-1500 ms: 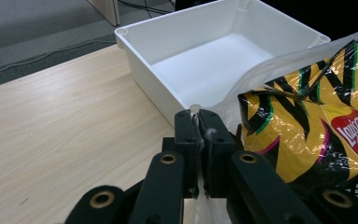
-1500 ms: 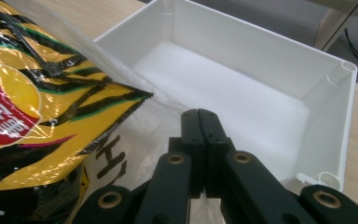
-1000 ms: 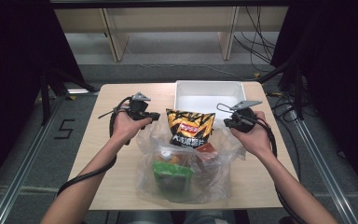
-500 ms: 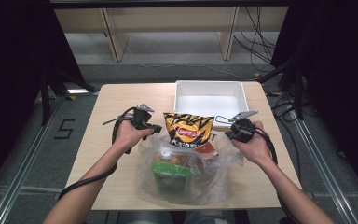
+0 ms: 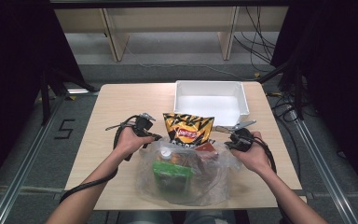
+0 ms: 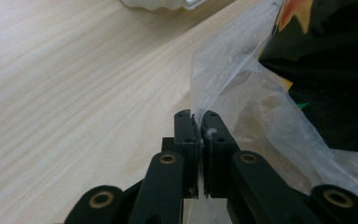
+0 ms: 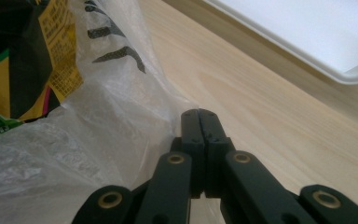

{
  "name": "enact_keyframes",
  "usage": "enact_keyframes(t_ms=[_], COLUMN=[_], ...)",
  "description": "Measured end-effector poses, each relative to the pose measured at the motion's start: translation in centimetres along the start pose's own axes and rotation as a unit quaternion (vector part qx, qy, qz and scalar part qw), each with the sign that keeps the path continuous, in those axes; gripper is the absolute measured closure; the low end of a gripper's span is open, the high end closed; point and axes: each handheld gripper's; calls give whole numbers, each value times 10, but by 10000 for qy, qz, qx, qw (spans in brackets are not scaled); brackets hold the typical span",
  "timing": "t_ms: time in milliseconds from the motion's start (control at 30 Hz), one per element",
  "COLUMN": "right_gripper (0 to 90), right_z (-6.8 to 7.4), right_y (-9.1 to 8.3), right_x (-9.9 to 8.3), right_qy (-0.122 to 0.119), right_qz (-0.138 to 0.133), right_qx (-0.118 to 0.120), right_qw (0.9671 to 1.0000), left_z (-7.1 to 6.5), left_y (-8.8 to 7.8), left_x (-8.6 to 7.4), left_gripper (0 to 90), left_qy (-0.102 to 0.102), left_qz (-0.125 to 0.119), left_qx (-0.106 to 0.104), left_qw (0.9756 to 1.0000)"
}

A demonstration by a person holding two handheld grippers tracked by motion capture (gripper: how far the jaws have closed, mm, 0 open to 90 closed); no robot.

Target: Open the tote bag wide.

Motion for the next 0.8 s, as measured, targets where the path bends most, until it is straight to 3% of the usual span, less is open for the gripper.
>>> enact_keyframes(t_ms=[167,200,300,333,367,467,500,533,567,600,667,700,733,767,800], right_gripper=[900,900,900,900,900,874,841,816,795,766,737,697,673,673,643], right_z=[1,1,0,1,1,0,0,-2,-1,-5,-5,-12,-9,-9,-10], right_y=[7,6,8,10,9,9,5,2,-1,-9,-13,-26,-32,-32,-44], right_x=[-3,-3,-5,-5,-5,-6,-4,-3,-2,-1,0,3,4,4,6], right_qy=[98,55,-27,52,39,-19,107,93,237,163,227,29,290,290,282], right_qz=[-75,17,21,14,89,8,13,-79,-209,-236,-387,-552,-580,-580,-723], right_qx=[9,27,12,40,53,26,51,17,-18,-35,-129,-206,-203,-203,-287], right_qw=[9999,10000,10000,10000,9999,10000,9999,9999,9995,9996,9989,9983,9977,9977,9966], left_z=[2,2,4,3,4,4,3,0,0,-1,-2,-3,-3,-3,-5], left_y=[3,5,5,7,7,2,0,-1,-1,-12,-16,-30,-35,-35,-50], left_x=[-3,-4,-4,-5,-5,-4,-4,-5,-5,-3,-2,-1,-1,-1,-2], left_gripper=[851,850,846,842,837,773,728,688,645,595,526,498,477,459,442], left_qy=[-55,-117,-32,-111,-14,57,1,-202,-202,-136,-187,-207,-176,-176,-190], left_qz=[70,46,152,92,199,111,-36,-325,-325,-578,-675,-959,-1027,-1027,-1239], left_qx=[12,-3,30,10,36,85,87,49,49,81,60,68,51,51,24], left_qw=[10000,9999,9999,9999,9998,9999,10000,9993,9993,9982,9975,9952,9945,9945,9921])
Point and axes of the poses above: each handheld gripper's, and its own axes: y roughly forward along the jaws, x roughly out of its top, z roughly to its left, and after that the axes turned 15 degrees about -y, right-handed
